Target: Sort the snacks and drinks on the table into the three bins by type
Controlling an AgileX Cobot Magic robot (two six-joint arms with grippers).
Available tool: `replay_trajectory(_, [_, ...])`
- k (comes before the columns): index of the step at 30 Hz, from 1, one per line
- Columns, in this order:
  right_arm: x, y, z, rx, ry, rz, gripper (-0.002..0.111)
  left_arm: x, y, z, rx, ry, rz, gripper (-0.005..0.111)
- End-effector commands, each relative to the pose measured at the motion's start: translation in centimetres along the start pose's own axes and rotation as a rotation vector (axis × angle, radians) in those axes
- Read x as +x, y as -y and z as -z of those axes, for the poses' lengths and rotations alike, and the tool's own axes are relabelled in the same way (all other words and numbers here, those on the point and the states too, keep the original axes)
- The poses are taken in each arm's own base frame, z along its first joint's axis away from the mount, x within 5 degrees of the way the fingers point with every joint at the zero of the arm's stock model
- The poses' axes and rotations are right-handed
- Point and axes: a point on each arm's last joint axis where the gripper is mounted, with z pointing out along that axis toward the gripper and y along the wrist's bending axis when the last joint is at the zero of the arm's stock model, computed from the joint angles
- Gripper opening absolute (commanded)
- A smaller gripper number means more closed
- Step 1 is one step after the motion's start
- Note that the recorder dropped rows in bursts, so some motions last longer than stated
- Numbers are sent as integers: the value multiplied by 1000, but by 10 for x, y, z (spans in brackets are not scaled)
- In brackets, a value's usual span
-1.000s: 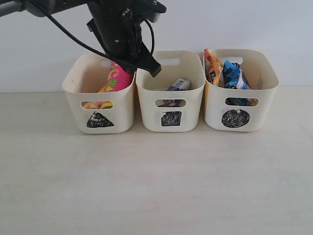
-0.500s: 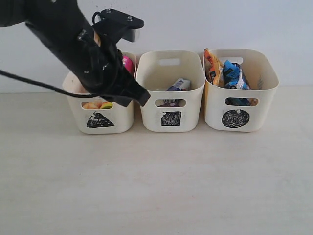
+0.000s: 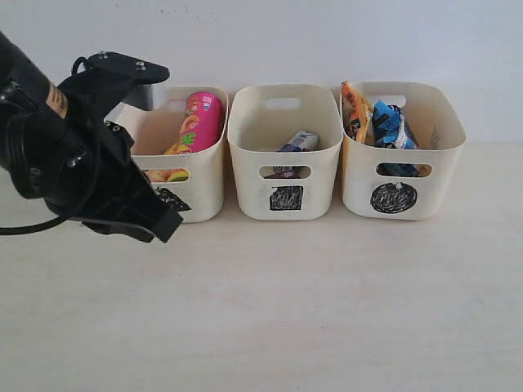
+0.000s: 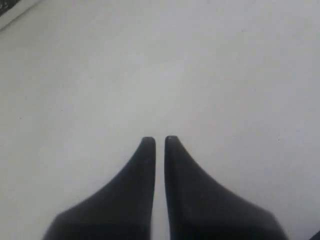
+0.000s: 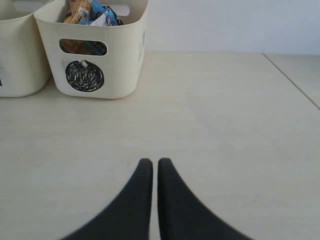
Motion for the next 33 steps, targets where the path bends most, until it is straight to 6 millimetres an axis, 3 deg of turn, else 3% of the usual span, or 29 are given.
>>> replay_trajectory(1, [0, 0, 0, 0, 12, 0, 1, 5, 2, 5, 17, -2, 22, 4])
replay_trajectory(5, [0, 0, 0, 0, 12, 0, 1, 15, 2, 9, 11, 76, 22, 4])
replay_trajectory(13, [0, 0, 0, 0, 12, 0, 1, 48, 0, 38, -32, 519, 0, 4])
replay_trajectory(19, [0, 0, 0, 0, 12, 0, 1, 108, -9, 53, -137, 826, -41, 4])
replay_trajectory(24, [0, 0, 0, 0, 12, 0, 1, 153, -26, 47, -251, 892, 68, 4])
replay_trajectory(30, [0, 0, 0, 0, 12, 0, 1, 210, -30, 40, -408, 1024, 167, 4])
replay_trajectory(33, [0, 0, 0, 0, 12, 0, 1, 228, -30, 35, -474, 1065, 203, 4])
